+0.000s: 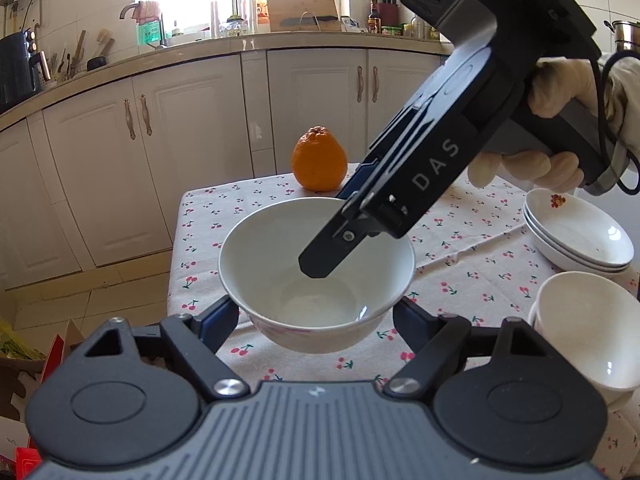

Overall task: Organize plates and bowls
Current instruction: 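Lift the nested bowls with the right gripper and carry them over the third bowl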

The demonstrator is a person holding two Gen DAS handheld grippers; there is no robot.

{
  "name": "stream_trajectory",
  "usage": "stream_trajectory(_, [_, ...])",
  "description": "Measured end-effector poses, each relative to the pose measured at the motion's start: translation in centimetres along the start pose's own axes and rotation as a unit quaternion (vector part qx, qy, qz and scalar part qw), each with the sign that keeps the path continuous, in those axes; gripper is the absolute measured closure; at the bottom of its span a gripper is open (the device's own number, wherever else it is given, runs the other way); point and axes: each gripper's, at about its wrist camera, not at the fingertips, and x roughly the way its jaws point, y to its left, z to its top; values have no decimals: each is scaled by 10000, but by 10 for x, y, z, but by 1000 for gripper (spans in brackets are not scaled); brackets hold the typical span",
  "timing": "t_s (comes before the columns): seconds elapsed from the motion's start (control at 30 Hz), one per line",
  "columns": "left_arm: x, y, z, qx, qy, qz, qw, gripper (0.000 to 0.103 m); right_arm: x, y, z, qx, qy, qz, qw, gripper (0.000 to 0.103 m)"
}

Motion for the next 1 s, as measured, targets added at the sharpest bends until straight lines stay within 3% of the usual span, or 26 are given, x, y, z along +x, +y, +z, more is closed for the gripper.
stream_trajectory(0.57, [-67,-62,-2,37,-5,-322,9995,19,-85,56,-66,-46,-294,-106,9995,42])
stream_trajectory(1.0, [-80,-105,-1,262,-6,-613,9978,19,-123,66,-116,147,-447,-299,9984,41])
